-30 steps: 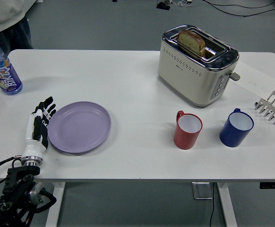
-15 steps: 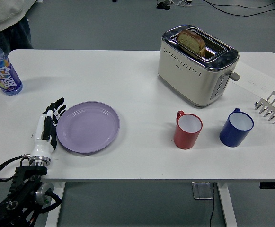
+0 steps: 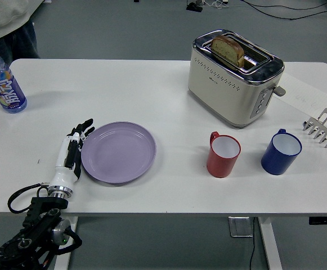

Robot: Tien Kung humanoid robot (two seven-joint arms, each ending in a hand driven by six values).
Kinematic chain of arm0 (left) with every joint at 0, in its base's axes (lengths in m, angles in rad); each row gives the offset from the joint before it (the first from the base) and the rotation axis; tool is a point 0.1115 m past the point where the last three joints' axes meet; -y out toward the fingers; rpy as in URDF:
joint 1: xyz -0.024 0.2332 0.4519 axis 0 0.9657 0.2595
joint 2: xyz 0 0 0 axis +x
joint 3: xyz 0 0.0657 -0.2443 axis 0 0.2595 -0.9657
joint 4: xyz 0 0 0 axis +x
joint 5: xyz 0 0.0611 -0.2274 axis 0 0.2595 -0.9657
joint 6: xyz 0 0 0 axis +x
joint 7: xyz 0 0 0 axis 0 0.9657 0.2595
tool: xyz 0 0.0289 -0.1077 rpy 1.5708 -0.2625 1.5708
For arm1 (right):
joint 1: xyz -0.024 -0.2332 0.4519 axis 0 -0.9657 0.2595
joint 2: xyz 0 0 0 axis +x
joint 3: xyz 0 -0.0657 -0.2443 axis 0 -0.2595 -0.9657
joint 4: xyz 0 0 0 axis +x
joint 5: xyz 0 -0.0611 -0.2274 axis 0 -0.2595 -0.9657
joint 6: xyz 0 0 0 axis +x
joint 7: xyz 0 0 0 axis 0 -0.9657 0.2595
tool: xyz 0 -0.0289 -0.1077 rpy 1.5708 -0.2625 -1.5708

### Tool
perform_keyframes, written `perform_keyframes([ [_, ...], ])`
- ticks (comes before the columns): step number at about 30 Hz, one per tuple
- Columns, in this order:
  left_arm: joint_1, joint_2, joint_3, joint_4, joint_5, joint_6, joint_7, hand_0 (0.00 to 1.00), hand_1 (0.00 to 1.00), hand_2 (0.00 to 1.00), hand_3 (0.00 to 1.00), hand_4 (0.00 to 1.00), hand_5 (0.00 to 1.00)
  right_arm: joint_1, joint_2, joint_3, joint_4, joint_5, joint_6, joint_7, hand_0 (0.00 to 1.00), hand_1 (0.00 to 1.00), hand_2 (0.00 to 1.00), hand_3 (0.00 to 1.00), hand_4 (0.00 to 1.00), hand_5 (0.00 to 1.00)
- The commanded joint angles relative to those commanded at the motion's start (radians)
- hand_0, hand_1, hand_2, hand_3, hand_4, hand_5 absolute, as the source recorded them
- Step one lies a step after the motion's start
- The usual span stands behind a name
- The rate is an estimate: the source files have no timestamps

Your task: Push plate across desktop

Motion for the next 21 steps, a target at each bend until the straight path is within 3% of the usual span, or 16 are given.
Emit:
perform_keyframes([
  [21, -0.003, 0.0, 0.078, -0.006, -0.021, 0.014, -0.009, 0.872, 0.901, 0.912, 0.769, 0.488, 0.998, -0.006, 0.001, -0.011, 0.0, 0.007, 0.0, -0.002, 0.668, 0.657, 0.735, 0.687, 0.3, 0.297],
])
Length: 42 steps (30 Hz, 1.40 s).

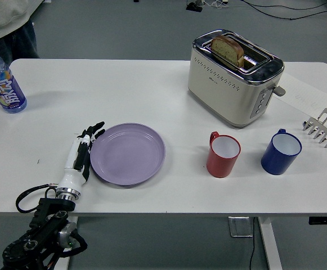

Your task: Push plate across desktop

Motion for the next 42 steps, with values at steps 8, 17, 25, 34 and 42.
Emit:
perform_keyframes([
  [8, 0.002, 0.0, 0.032, -0.012, -0.006, 0.002, -0.002, 0.872, 0.9, 0.912, 0.762, 0.485, 0.998, -0.005, 0.0, -0.002, 0.0, 0.0, 0.0, -0.001, 0.668, 0.657, 0.734, 0.687, 0.301, 0.299],
  [17, 0.0, 0.0, 0.079, -0.024, -0.017, 0.004, -0.004, 0.872, 0.9, 0.913, 0.762, 0.487, 0.998, -0.006, -0.001, -0.003, 0.0, -0.001, 0.001, -0.001, 0.667, 0.657, 0.735, 0.689, 0.301, 0.298],
  [25, -0.006, 0.0, 0.097, -0.027, -0.02, 0.004, -0.006, 0.872, 0.9, 0.913, 0.76, 0.487, 0.998, -0.002, -0.001, -0.002, 0.0, -0.003, 0.002, 0.0, 0.669, 0.657, 0.734, 0.69, 0.302, 0.3],
  [34, -0.012, 0.0, 0.127, -0.035, -0.024, 0.003, -0.007, 0.871, 0.899, 0.914, 0.759, 0.487, 0.998, 0.0, -0.001, 0.001, 0.0, -0.006, 0.002, 0.0, 0.669, 0.657, 0.736, 0.692, 0.303, 0.304],
  [42, -0.015, 0.0, 0.147, -0.036, -0.027, 0.001, -0.008, 0.871, 0.9, 0.914, 0.76, 0.486, 0.998, 0.001, -0.001, 0.006, 0.0, -0.011, 0.003, -0.001, 0.669, 0.657, 0.736, 0.693, 0.304, 0.31],
])
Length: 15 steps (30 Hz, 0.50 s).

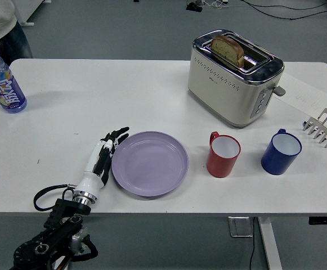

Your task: Push plate across desktop

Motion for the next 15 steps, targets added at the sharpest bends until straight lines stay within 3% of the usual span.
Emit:
perform_keyframes([
  [15, -0.003, 0.0, 0.035, -0.007, -0.006, 0.0, -0.001, 0.871, 0.899, 0.915, 0.76, 0.483, 0.998, 0.0, 0.0, 0.001, 0.0, -0.001, 0.0, 0.0, 0.669, 0.658, 0.736, 0.694, 0.305, 0.314],
])
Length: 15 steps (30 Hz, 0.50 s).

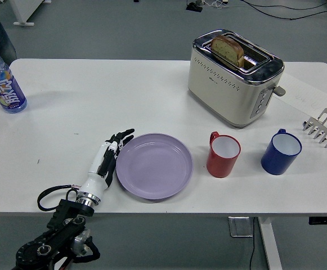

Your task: Push plate across desktop

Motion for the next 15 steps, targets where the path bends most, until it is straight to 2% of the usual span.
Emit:
perform_keyframes([
  [8, -0.002, 0.0, 0.003, -0.003, 0.0, 0.003, -0.002, 0.871, 0.9, 0.916, 0.763, 0.482, 0.998, 0.0, 0.001, 0.001, 0.0, 0.0, 0.0, -0.001, 0.669, 0.658, 0.735, 0.694, 0.304, 0.316],
  [12, -0.002, 0.0, -0.017, -0.005, 0.006, 0.01, -0.004, 0.871, 0.9, 0.916, 0.763, 0.482, 0.998, 0.0, 0.002, 0.0, 0.0, 0.001, 0.0, -0.001, 0.669, 0.658, 0.735, 0.694, 0.304, 0.316],
  [15, 0.003, 0.0, -0.059, -0.01, 0.04, 0.026, -0.003, 0.867, 0.899, 0.915, 0.763, 0.481, 0.998, 0.0, 0.002, 0.002, 0.0, -0.001, 0.0, -0.001, 0.67, 0.658, 0.736, 0.693, 0.305, 0.314],
])
